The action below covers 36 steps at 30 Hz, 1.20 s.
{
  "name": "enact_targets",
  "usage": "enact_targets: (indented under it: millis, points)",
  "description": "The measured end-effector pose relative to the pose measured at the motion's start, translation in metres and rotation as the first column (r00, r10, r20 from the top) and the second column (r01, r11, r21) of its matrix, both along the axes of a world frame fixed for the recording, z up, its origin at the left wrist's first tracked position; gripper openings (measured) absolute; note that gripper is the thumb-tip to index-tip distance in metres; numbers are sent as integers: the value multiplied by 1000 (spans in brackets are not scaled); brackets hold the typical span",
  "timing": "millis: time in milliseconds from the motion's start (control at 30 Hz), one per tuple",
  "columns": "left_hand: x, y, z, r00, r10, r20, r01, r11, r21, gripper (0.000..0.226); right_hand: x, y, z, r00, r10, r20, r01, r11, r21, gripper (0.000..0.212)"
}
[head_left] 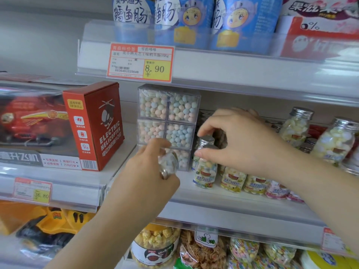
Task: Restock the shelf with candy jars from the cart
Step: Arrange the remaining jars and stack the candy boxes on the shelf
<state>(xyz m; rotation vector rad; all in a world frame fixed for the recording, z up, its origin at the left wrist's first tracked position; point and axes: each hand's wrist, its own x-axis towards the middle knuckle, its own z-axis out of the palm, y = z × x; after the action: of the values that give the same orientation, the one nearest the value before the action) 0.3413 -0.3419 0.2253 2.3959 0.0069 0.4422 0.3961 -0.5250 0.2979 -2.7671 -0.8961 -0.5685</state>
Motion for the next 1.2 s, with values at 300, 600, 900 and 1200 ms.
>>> enact_targets:
  millis: [300,600,900,1200]
  points:
    - [-19,-9,25,966,2,258,120,881,-457,54,-11,22,-13,938,336,-87,-309,923,229,48]
    - [2,-1,3,997,-47,62,49,998,-27,36,10,-13,-8,997,10,-71,20,912,409,47]
    - [20,-5,-19,980,1,-197,74,926,371,27,55,-18,-3,983,-157,-98,183,895,408,34]
    - [20,-3,-19,982,-19,-187,95,910,403,34,120,-4,-3,907,-12,-420,308,701,644,18]
